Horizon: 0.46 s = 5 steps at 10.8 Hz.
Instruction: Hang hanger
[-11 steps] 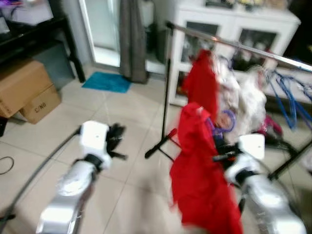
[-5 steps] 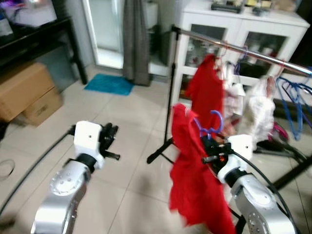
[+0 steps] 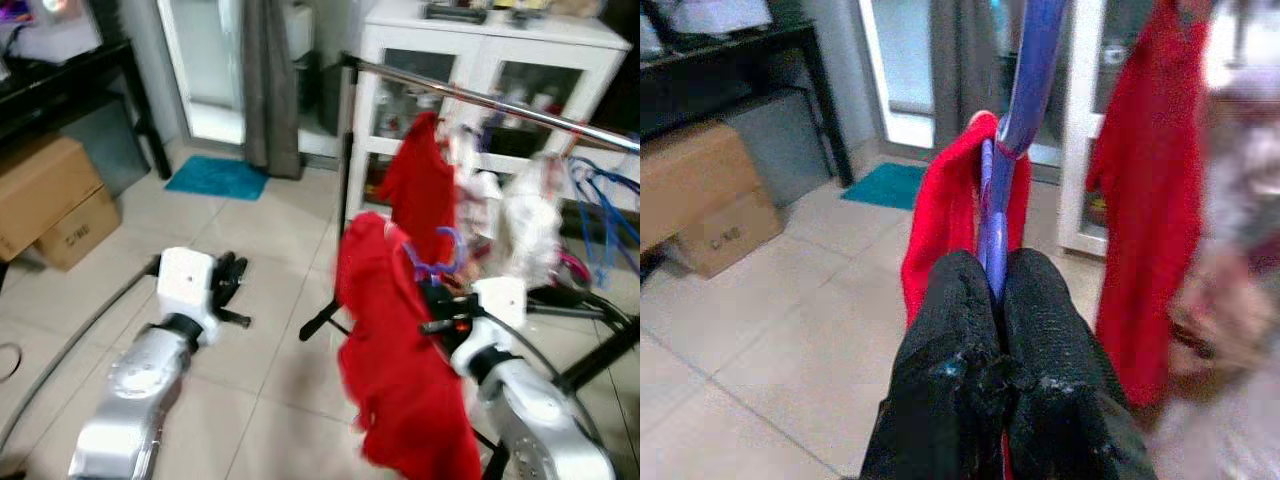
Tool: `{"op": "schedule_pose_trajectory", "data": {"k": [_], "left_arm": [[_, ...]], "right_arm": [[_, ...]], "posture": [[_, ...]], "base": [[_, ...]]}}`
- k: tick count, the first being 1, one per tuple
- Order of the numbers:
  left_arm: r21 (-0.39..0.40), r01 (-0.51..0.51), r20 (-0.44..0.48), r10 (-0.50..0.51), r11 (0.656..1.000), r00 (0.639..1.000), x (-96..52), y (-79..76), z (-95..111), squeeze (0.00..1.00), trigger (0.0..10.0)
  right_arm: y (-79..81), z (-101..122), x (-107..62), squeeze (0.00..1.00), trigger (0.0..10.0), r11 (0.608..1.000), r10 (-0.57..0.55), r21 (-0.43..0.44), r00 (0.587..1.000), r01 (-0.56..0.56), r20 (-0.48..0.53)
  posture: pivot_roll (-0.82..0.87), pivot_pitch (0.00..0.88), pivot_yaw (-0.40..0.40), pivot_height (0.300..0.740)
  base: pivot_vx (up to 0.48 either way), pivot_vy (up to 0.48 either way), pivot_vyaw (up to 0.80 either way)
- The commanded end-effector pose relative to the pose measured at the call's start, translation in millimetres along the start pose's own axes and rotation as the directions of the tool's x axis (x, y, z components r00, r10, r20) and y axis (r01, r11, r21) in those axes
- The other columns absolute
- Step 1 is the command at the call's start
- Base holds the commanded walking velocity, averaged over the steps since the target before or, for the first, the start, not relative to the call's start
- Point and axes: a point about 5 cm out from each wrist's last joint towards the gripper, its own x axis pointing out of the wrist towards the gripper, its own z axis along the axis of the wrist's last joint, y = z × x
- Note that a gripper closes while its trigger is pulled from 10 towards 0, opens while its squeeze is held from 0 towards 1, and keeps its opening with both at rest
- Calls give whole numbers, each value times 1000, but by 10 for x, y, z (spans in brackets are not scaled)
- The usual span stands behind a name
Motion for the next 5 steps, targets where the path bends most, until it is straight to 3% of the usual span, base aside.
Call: {"op": "schedule_pose_trajectory", "data": {"k": [1, 5], "left_arm": [[17, -18, 0, 18, 1000, 1000, -3, 47, 14, 0, 10000], [10, -18, 1, 18, 1000, 1000, 13, 37, 14, 0, 10000]], "right_arm": [[19, 128, 17, 0, 10000, 1000, 7, -12, 998, -6, 64], [11, 142, 34, 0, 10000, 1000, 9, -15, 998, -8, 65]], "posture": [[77, 0, -6, 740], [77, 0, -10, 740]], "base": [[0, 0, 0], [0, 0, 0]]}}
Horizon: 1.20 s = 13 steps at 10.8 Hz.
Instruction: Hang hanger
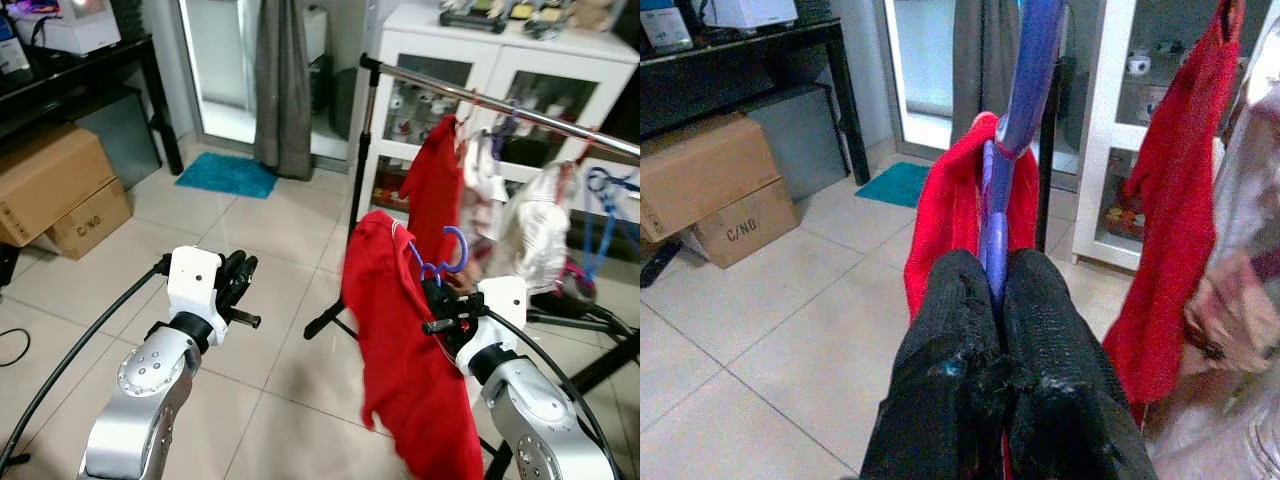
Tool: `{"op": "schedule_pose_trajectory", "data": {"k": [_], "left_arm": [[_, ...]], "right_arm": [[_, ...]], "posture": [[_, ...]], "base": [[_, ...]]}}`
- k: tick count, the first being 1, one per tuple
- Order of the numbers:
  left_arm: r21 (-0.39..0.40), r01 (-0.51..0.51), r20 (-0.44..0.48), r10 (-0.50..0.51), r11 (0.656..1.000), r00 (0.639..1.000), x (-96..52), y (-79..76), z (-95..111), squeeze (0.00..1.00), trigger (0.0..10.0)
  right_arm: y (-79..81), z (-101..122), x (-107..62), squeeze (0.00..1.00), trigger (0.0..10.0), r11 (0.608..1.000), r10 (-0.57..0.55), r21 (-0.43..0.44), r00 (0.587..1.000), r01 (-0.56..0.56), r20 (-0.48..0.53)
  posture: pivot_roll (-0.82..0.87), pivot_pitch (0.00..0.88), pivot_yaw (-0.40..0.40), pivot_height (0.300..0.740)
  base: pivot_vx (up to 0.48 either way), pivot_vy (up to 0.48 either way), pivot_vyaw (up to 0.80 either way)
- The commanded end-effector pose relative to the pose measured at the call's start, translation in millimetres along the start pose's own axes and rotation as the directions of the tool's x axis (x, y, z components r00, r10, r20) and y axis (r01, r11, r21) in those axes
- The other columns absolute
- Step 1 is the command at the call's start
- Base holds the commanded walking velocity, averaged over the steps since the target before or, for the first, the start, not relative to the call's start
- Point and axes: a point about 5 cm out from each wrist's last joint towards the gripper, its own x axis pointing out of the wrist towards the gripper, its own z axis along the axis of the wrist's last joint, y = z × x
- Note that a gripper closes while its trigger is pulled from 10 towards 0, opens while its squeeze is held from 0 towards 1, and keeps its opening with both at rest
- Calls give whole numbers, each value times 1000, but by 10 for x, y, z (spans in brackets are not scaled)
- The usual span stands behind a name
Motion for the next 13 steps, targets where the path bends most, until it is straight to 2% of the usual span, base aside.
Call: {"op": "schedule_pose_trajectory", "data": {"k": [1, 3, 10, 12, 13], "left_arm": [[0, 6, -3, -6, 1000, 1000, 22, -20, -4, 0, 10000], [-3, 12, -2, -12, 1000, 1000, 28, -28, -1, 0, 10000], [-9, 20, 0, -20, 1000, 1000, 23, -29, 3, 0, 10000], [-11, 24, 1, -24, 1000, 1000, 29, -35, 6, 0, 10000], [-11, 25, 2, -25, 1000, 1000, 31, -37, 8, 0, 10000]], "right_arm": [[-21, 134, 21, 0, 10000, 1000, 0, -18, 998, 1, 58], [-3, 132, 22, 0, 10000, 1000, 11, -21, 998, -10, 55], [0, 131, 22, 0, 10000, 1000, 10, -27, 998, -9, 56], [12, 125, 22, 0, 10000, 1000, 20, -21, 999, -19, 48], [9, 127, 20, 0, 10000, 1000, 17, -25, 998, -16, 54]], "posture": [[76, 0, -9, 740], [76, 0, -9, 740], [77, 0, -7, 740], [77, 1, -5, 740], [78, 1, -5, 740]], "base": [[0, 0, -463], [126, 0, -741], [275, 0, 0], [283, 0, -784], [281, 0, 0]]}}
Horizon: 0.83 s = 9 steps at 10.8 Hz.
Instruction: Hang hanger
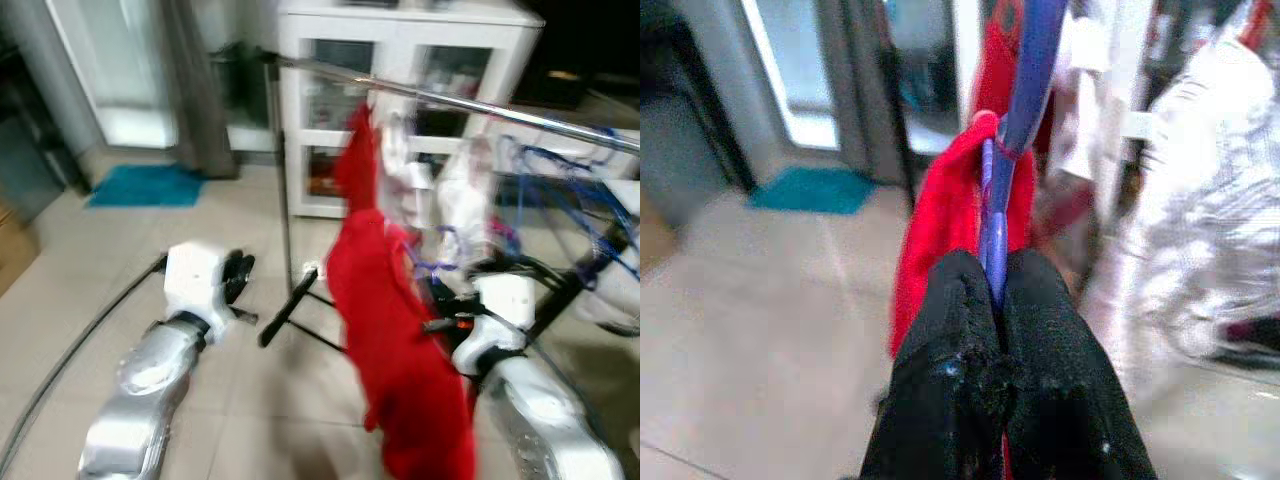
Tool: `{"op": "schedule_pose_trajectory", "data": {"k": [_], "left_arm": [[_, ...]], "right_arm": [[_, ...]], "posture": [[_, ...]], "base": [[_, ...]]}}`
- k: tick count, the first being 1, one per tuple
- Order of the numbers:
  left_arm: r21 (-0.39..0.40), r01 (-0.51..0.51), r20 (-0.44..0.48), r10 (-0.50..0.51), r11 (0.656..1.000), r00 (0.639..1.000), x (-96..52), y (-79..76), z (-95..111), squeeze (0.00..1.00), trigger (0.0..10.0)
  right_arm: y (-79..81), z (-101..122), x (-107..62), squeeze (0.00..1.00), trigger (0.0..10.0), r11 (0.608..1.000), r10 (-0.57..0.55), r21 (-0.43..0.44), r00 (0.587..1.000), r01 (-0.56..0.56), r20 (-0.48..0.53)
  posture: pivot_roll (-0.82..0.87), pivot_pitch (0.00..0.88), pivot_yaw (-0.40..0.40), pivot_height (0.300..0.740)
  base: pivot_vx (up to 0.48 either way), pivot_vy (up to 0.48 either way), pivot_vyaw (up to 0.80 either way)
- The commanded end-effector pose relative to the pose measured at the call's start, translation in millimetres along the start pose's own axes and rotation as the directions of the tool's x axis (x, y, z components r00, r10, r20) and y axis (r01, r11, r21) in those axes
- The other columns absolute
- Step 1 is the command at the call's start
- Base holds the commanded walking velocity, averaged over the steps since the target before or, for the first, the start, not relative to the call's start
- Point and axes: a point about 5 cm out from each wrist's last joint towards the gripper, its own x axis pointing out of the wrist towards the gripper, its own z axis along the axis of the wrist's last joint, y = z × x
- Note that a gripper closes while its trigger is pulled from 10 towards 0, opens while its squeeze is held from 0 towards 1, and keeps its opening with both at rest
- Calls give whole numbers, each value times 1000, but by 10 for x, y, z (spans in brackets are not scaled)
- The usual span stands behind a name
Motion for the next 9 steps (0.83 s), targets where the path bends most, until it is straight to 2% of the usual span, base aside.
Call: {"op": "schedule_pose_trajectory", "data": {"k": [1, 3, 6, 7, 9], "left_arm": [[9, -37, -21, 38, 999, 999, -57, 107, -34, 0, 10000], [10, -35, -21, 35, 999, 999, -57, 109, -30, 0, 10000], [36, -44, -9, 44, 998, 999, -22, 88, -1, 0, 10000], [40, -40, -7, 40, 998, 999, -10, 90, 6, 0, 10000], [47, -45, -14, 46, 998, 999, 0, 110, 0, 0, 10000]], "right_arm": [[106, 133, 45, 0, 10000, 999, 41, -4, 997, -41, 67], [110, 132, 45, 0, 10000, 999, 40, -4, 997, -40, 68], [112, 125, 43, 0, 10000, 1000, 27, 9, 997, -28, 69], [113, 114, 46, 0, 10000, 1000, 21, 18, 998, -23, 62], [108, 106, 46, 0, 10000, 1000, 17, 23, 998, -19, 60]], "posture": [[78, 1, -5, 740], [80, 2, -2, 740], [79, 1, 3, 740], [78, 0, 6, 740], [78, 0, 9, 740]], "base": [[285, 0, 0], [279, 0, 0], [0, 0, 0], [0, 270, 0], [0, 304, -500]]}}
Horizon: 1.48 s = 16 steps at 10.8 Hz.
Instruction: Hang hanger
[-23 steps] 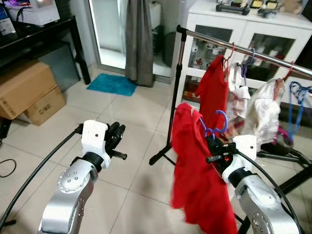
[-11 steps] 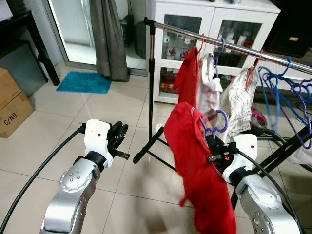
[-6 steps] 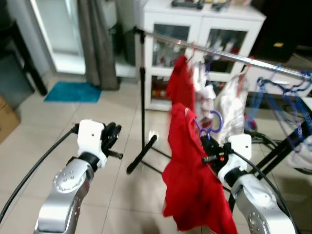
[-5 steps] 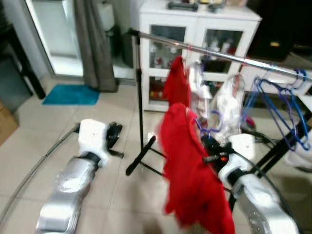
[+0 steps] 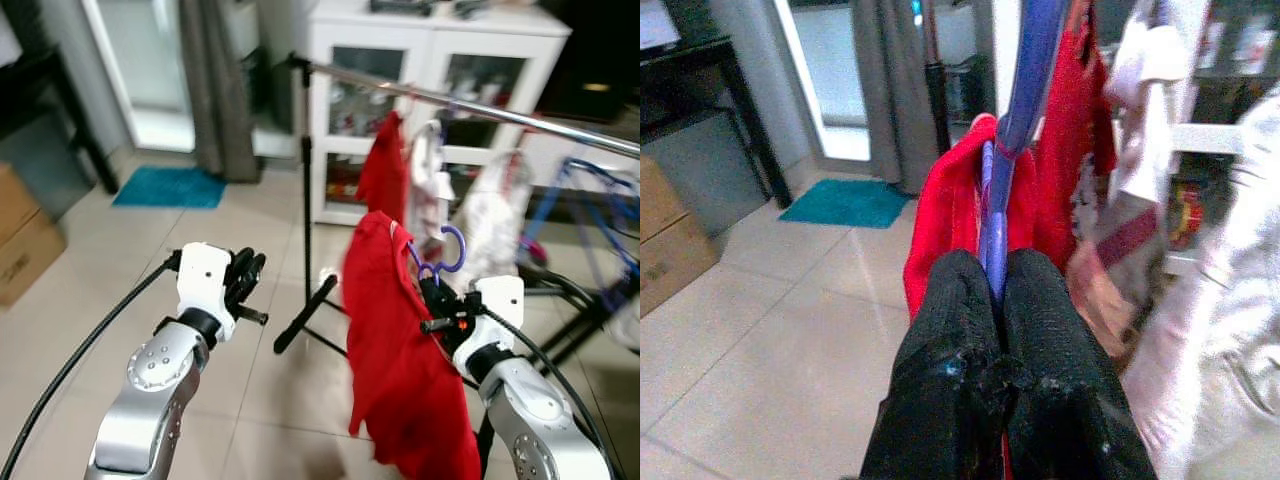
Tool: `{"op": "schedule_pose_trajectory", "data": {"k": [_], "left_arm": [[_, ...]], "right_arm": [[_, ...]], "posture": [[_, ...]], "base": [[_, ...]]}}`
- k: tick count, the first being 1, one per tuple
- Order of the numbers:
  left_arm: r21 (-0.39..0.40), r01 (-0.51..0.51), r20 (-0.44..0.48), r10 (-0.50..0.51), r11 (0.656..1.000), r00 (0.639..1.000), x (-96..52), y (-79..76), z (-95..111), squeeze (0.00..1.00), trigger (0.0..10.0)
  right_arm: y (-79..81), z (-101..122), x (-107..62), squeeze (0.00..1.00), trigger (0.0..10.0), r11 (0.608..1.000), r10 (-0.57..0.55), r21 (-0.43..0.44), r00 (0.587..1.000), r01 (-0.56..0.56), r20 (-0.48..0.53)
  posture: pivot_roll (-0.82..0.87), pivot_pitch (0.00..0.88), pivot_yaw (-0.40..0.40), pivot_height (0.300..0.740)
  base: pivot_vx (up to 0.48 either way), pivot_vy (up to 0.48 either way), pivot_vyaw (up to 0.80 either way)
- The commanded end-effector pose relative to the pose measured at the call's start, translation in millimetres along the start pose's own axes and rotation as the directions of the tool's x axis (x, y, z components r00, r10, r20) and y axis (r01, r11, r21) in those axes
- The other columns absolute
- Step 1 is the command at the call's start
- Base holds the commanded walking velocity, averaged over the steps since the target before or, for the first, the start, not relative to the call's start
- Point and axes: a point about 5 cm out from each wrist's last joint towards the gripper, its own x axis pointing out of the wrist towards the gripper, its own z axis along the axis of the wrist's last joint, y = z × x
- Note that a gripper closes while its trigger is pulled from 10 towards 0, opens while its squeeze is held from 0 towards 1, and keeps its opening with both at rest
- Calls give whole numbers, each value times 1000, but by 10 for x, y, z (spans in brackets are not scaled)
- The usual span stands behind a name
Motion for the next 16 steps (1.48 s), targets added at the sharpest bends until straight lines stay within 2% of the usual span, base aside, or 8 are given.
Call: {"op": "schedule_pose_trajectory", "data": {"k": [1, 16], "left_arm": [[16, -9, 0, 9, 1000, 1000, 16, 34, 16, 0, 10000], [19, -7, -18, 7, 1000, 1000, -6, 71, 4, 0, 10000]], "right_arm": [[4, 102, 1, 0, 10000, 1000, -1, -4, 999, 1, 49], [29, 73, 12, 0, 10000, 999, -12, 31, 999, 11, 36]], "posture": [[77, 0, 10, 740], [88, 0, 18, 740]], "base": [[0, 311, -600], [0, 342, -580]]}}
